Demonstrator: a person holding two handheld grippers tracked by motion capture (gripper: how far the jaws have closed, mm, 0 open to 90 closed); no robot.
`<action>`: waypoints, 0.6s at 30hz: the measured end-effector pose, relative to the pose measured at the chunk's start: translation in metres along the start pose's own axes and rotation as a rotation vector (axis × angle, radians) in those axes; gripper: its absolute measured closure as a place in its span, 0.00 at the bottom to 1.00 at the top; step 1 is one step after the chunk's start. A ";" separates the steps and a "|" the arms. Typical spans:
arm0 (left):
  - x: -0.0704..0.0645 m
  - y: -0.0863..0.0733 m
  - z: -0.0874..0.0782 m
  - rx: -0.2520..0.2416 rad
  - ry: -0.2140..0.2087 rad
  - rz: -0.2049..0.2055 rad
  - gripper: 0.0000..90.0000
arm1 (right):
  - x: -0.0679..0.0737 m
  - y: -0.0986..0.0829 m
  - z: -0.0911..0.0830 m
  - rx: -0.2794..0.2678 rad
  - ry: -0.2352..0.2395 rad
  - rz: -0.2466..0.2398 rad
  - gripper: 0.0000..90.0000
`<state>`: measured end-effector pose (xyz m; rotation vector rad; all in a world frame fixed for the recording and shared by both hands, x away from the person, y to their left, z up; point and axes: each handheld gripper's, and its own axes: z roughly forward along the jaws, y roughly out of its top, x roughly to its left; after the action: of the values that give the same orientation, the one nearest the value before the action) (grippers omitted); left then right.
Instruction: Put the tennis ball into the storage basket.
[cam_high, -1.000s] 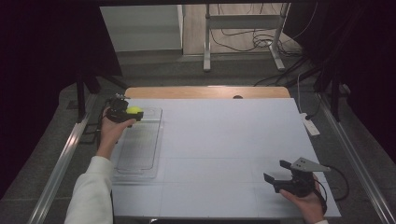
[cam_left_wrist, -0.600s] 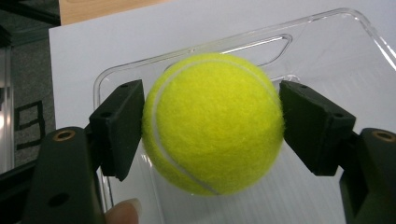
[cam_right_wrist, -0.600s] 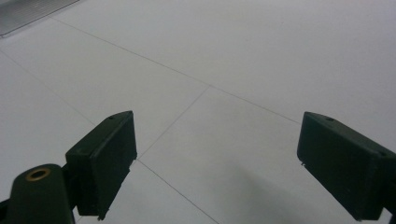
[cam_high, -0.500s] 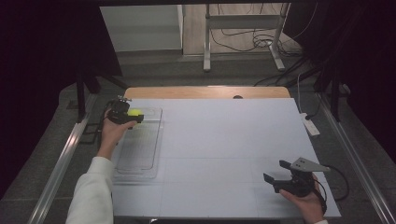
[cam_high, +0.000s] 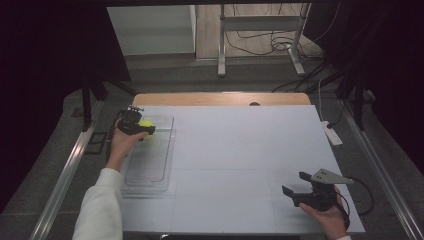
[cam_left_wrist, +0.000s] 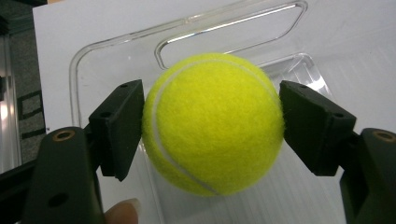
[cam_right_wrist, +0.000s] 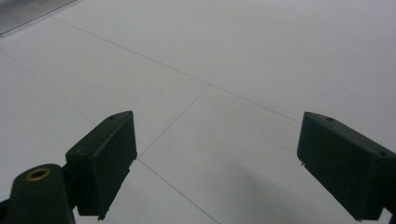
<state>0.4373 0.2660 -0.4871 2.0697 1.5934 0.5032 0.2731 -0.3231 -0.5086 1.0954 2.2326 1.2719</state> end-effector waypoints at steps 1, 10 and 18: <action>-0.001 0.000 0.000 0.002 0.003 0.004 0.29 | 0.000 0.000 0.000 0.001 0.000 -0.001 0.13; -0.003 0.000 0.004 0.021 0.018 0.020 0.29 | 0.000 0.000 0.000 0.001 0.000 -0.001 0.13; -0.005 -0.001 0.010 0.055 0.037 0.042 0.29 | -0.001 -0.001 0.001 0.003 0.000 0.002 0.13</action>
<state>0.4410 0.2595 -0.4956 2.1509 1.6045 0.5208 0.2738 -0.3233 -0.5096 1.0988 2.2353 1.2696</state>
